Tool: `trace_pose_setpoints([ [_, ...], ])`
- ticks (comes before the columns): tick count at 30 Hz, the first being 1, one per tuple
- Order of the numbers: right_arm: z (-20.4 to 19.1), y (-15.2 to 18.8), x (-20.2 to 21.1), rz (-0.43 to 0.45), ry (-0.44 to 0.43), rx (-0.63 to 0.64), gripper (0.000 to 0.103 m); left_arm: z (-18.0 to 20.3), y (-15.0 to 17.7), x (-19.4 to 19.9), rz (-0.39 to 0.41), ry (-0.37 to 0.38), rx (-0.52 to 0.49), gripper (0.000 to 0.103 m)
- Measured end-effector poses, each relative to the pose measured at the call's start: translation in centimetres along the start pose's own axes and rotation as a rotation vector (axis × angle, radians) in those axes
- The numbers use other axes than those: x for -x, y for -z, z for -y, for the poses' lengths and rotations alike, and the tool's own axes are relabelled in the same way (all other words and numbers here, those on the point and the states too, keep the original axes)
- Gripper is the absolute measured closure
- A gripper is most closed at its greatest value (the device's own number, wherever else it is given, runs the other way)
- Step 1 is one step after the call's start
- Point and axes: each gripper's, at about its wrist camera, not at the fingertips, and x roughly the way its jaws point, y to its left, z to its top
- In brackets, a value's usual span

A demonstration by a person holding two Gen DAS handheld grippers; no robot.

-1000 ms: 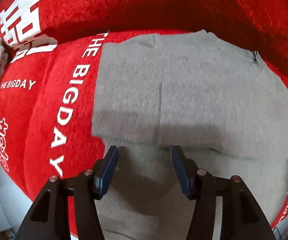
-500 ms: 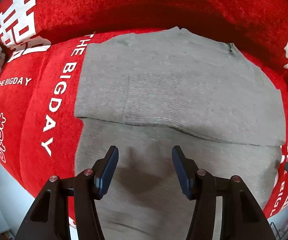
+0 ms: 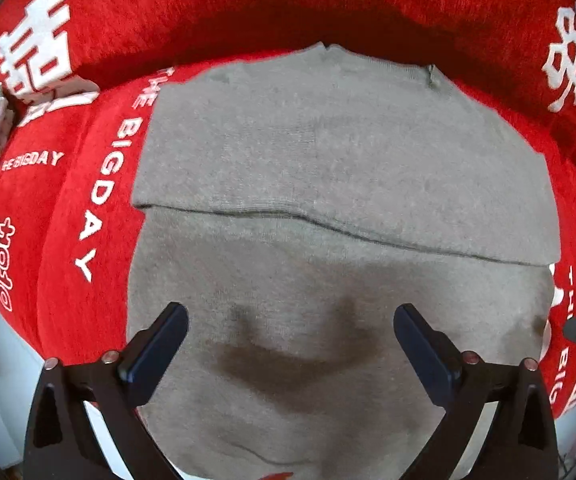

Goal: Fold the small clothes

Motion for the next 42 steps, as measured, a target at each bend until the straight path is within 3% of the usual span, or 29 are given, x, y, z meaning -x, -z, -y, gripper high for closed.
trace_pose_setpoints([
  [7, -0.7, 0.6, -0.1, 0.015, -0.043, 0.025, 0.018, 0.3, 0.9, 0.2, -0.016, -0.015, 0.0, 0.0],
  [21, -2.7, 3.5, -1.6, -0.004, -0.052, 0.038, 0.018, -0.9, 3.6, -0.2, -0.041, -0.007, 0.01, 0.0],
  [28, -3.4, 5.8, -2.2, 0.016, -0.079, -0.004, 0.018, -3.1, 5.5, -0.3, -0.026, -0.004, -0.003, 0.0],
  [35, -3.2, 8.2, -2.5, 0.043, -0.094, -0.047, 0.018, -6.7, 8.3, -0.4, -0.046, 0.046, -0.005, 0.0],
  [42, -1.6, 11.1, -3.9, -0.04, -0.131, -0.125, 0.018, -10.5, 11.9, -0.9, -0.073, 0.063, 0.049, 0.0],
])
